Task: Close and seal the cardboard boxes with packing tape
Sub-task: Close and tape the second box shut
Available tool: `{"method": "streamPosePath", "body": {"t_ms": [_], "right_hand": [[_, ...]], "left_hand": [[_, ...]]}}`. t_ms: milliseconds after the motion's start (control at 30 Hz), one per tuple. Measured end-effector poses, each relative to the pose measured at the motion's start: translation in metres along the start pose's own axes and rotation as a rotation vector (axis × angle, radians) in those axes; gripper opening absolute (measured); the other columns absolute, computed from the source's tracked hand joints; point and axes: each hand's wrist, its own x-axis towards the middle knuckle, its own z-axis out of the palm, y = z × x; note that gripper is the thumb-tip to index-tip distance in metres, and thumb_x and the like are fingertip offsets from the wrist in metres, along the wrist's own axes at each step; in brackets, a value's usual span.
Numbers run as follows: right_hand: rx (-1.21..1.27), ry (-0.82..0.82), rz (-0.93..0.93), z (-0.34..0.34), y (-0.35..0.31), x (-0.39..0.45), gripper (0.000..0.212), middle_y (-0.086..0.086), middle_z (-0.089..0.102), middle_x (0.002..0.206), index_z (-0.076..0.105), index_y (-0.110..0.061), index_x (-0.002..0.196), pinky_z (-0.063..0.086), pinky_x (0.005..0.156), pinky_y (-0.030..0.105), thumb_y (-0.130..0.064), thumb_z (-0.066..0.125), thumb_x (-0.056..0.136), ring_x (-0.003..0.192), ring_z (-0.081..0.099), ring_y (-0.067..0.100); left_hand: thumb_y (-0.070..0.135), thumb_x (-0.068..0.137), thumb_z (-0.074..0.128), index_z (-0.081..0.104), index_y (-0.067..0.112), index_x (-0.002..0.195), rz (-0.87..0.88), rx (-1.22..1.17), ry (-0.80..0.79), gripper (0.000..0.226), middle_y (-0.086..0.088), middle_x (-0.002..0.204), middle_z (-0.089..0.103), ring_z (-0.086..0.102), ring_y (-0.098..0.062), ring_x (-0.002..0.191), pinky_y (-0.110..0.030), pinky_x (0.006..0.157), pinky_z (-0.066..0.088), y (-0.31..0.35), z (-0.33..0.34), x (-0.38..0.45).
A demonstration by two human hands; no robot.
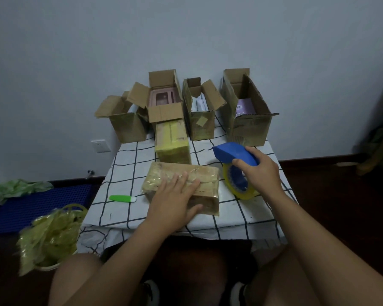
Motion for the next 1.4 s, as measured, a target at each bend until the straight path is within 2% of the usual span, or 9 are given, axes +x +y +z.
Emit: {"method": "streamPosePath", "body": {"t_ms": [167, 400, 533, 633, 733, 800, 900, 1033, 1400], "right_hand": [[-0.034, 0.016, -0.04, 0.007, -0.007, -0.005, 0.061, -0.006, 0.057, 0.123, 0.057, -0.027, 0.137, 0.051, 0.095, 0.041, -0.044, 0.075, 0.081, 0.111, 0.055, 0.017], [0.167, 0.243, -0.15, -0.015, -0.051, -0.011, 0.061, -0.007, 0.056, 0.126, 0.056, -0.031, 0.136, 0.051, 0.092, 0.028, -0.043, 0.077, 0.08, 0.113, 0.056, 0.011], [0.342, 0.112, -0.214, -0.008, -0.077, -0.022, 0.053, -0.01, 0.058, 0.126, 0.059, -0.032, 0.132, 0.051, 0.081, 0.015, -0.033, 0.078, 0.083, 0.111, 0.059, 0.006], [0.271, -0.003, -0.258, 0.013, -0.076, -0.028, 0.056, -0.007, 0.059, 0.128, 0.059, -0.033, 0.132, 0.053, 0.091, 0.026, -0.033, 0.081, 0.081, 0.113, 0.058, 0.007], [0.213, -0.026, -0.268, 0.023, -0.072, -0.028, 0.057, -0.006, 0.059, 0.125, 0.059, -0.035, 0.132, 0.053, 0.095, 0.035, -0.037, 0.081, 0.079, 0.111, 0.058, 0.007], [0.213, -0.035, -0.25, 0.023, -0.073, -0.024, 0.056, -0.005, 0.06, 0.125, 0.06, -0.035, 0.132, 0.053, 0.092, 0.032, -0.037, 0.081, 0.08, 0.11, 0.058, 0.007], [0.229, -0.051, -0.25, 0.022, -0.073, -0.021, 0.053, -0.006, 0.06, 0.126, 0.059, -0.034, 0.13, 0.051, 0.083, 0.02, -0.035, 0.08, 0.081, 0.11, 0.058, 0.007], [0.257, -0.019, -0.233, 0.021, -0.07, -0.023, 0.052, -0.009, 0.06, 0.127, 0.059, -0.036, 0.129, 0.049, 0.08, 0.017, -0.034, 0.079, 0.081, 0.111, 0.059, 0.008], [0.298, 0.011, -0.224, 0.019, -0.068, -0.025, 0.053, -0.01, 0.059, 0.124, 0.059, -0.031, 0.132, 0.05, 0.075, 0.011, -0.032, 0.078, 0.083, 0.108, 0.059, 0.004]], "left_hand": [[0.063, 0.095, 0.039, 0.02, 0.02, 0.152, -0.067, -0.111, 0.034, 0.074, -0.005, 0.161, 0.022, 0.021, -0.023, 0.148, -0.036, 0.117, 0.022, 0.003, -0.005, 0.006], [0.08, 0.085, 0.031, 0.028, 0.041, 0.148, -0.22, -0.127, 0.089, 0.074, -0.007, 0.16, 0.021, 0.014, -0.031, 0.147, -0.051, 0.119, 0.01, 0.006, 0.008, 0.007], [0.08, 0.086, 0.028, 0.02, 0.032, 0.152, -0.229, -0.123, 0.11, 0.083, -0.005, 0.161, 0.02, 0.016, -0.027, 0.148, -0.046, 0.119, 0.013, 0.003, 0.014, 0.009], [0.077, 0.088, 0.031, 0.032, 0.023, 0.149, -0.201, -0.158, 0.14, 0.082, -0.005, 0.162, 0.02, 0.015, -0.024, 0.149, -0.042, 0.121, 0.012, -0.008, 0.01, 0.005], [0.078, 0.083, 0.043, 0.047, 0.038, 0.137, -0.193, -0.207, 0.188, 0.067, -0.009, 0.164, 0.006, -0.003, -0.031, 0.15, -0.049, 0.119, -0.004, -0.028, 0.006, 0.0], [0.074, 0.077, 0.059, 0.041, 0.037, 0.139, -0.28, -0.391, 0.132, 0.075, -0.006, 0.165, -0.001, 0.006, -0.032, 0.149, -0.049, 0.119, 0.013, -0.042, 0.007, 0.0], [0.06, 0.066, 0.08, 0.031, 0.026, 0.144, -0.406, -0.686, 0.134, 0.098, 0.0, 0.158, 0.024, 0.041, -0.026, 0.134, -0.036, 0.098, 0.041, -0.052, 0.009, 0.0], [0.048, 0.063, 0.087, 0.035, 0.03, 0.145, -0.426, -0.822, 0.235, 0.098, 0.005, 0.134, 0.056, 0.054, -0.021, 0.121, -0.029, 0.087, 0.043, -0.053, 0.012, -0.003], [0.056, 0.073, 0.077, 0.044, 0.03, 0.146, -0.439, -0.737, 0.219, 0.084, 0.0, 0.141, 0.055, 0.051, -0.022, 0.124, -0.034, 0.097, 0.045, -0.057, 0.018, -0.009]]}}
